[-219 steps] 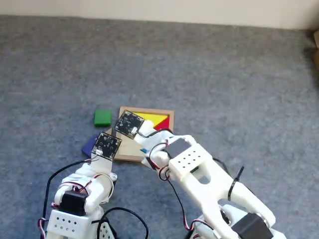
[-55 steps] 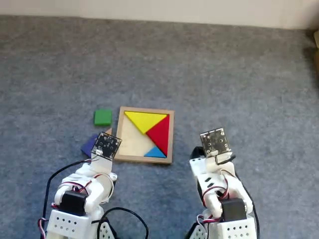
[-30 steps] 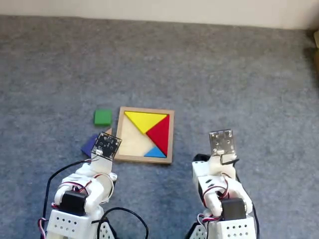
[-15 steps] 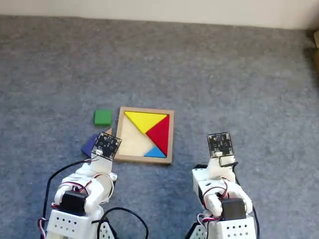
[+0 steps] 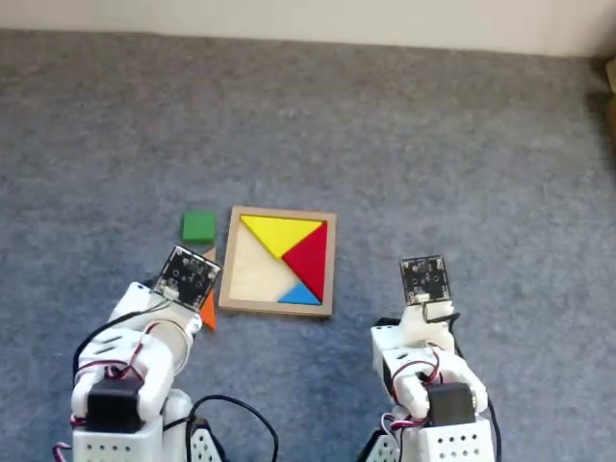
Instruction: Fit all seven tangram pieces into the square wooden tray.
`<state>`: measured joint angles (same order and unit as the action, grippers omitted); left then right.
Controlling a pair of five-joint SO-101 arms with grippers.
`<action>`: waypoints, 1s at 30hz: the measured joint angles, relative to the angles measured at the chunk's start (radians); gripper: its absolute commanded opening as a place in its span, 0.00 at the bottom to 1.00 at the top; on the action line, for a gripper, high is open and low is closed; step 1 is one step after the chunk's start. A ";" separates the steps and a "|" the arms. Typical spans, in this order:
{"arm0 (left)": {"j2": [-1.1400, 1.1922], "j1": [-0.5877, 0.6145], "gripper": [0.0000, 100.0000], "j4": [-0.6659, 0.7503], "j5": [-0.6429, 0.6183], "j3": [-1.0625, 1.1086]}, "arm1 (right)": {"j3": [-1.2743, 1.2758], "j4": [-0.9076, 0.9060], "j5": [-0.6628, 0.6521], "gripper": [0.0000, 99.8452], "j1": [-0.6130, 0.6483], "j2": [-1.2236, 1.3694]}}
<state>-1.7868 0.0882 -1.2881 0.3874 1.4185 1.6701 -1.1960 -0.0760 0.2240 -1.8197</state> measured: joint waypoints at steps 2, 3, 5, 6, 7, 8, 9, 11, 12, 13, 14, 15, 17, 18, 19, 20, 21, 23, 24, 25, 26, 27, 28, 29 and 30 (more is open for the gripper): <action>0.000 0.002 0.01 0.002 0.018 -0.012 | 0.000 0.000 0.000 0.01 0.000 0.000; 0.000 0.002 0.01 0.002 0.023 -0.018 | 0.000 0.000 0.000 0.01 0.000 0.000; 0.000 0.002 0.01 0.000 0.029 -0.023 | 0.000 0.000 0.002 0.01 0.000 0.000; 0.000 0.002 0.01 -0.003 0.031 -0.026 | 0.000 0.000 0.002 0.01 0.000 0.000; 0.000 0.002 0.01 -0.009 0.031 -0.031 | 0.000 0.000 0.002 0.01 0.000 0.000; 0.000 0.002 0.01 -0.018 0.038 -0.037 | 0.000 0.000 0.002 0.01 0.000 0.000; 0.000 0.002 0.01 -0.031 0.048 -0.043 | 0.000 0.000 0.002 0.01 0.000 0.000; 0.000 0.002 0.01 -0.060 0.060 -0.066 | 0.000 0.000 0.002 0.01 0.000 0.000; 0.000 0.002 0.01 -0.075 0.063 -0.080 | 0.000 0.000 0.002 0.01 0.000 0.000; 0.000 0.002 0.01 -0.089 0.063 -0.094 | 0.000 0.000 0.002 0.01 0.000 0.000; 0.000 0.002 0.01 -0.101 0.063 -0.109 | 0.000 0.000 0.002 0.01 0.000 0.000; 0.000 0.002 0.01 -0.109 0.063 -0.121 | 0.000 0.000 0.002 0.01 0.000 0.000; 0.002 0.002 0.01 -0.110 0.063 -0.140 | 0.000 0.000 0.002 0.01 0.000 0.000; 0.012 0.002 0.01 -0.110 0.063 -0.150 | 0.000 0.000 0.002 0.01 0.000 0.000; 0.029 0.002 0.01 -0.110 0.063 -0.161 | 0.000 0.000 0.002 0.01 0.000 0.000; 0.066 0.002 0.01 -0.110 0.063 -0.176 | 0.000 0.000 0.002 0.01 0.000 0.000; 0.110 0.002 0.01 -0.110 0.063 -0.192 | 0.000 0.000 0.002 0.01 0.000 0.000; 0.210 0.002 0.01 -0.110 0.063 -0.235 | 0.000 0.000 0.002 0.01 0.000 0.000; 0.261 0.002 0.01 -0.110 0.063 -0.261 | 0.000 0.000 0.002 0.01 0.000 0.000; 0.310 0.002 0.02 -0.110 0.063 -0.288 | 0.000 0.000 0.002 0.01 0.000 0.000; 0.359 0.002 0.03 -0.106 0.063 -0.313 | 0.000 0.000 0.002 0.01 0.000 0.000; 0.405 0.002 0.05 -0.098 0.063 -0.336 | 0.000 0.000 0.002 0.01 0.000 0.000; 0.451 0.002 0.09 -0.089 0.063 -0.358 | 0.000 0.000 0.002 0.01 0.000 0.000; 0.499 0.002 0.12 -0.081 0.063 -0.379 | 0.000 0.000 0.002 0.01 0.000 0.000; 0.548 0.002 0.16 -0.075 0.063 -0.397 | 0.000 0.000 0.002 0.01 0.000 0.000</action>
<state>-1.2390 0.0898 -1.3633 0.4503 1.0211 1.6701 -1.1960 -0.0744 0.2240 -1.8197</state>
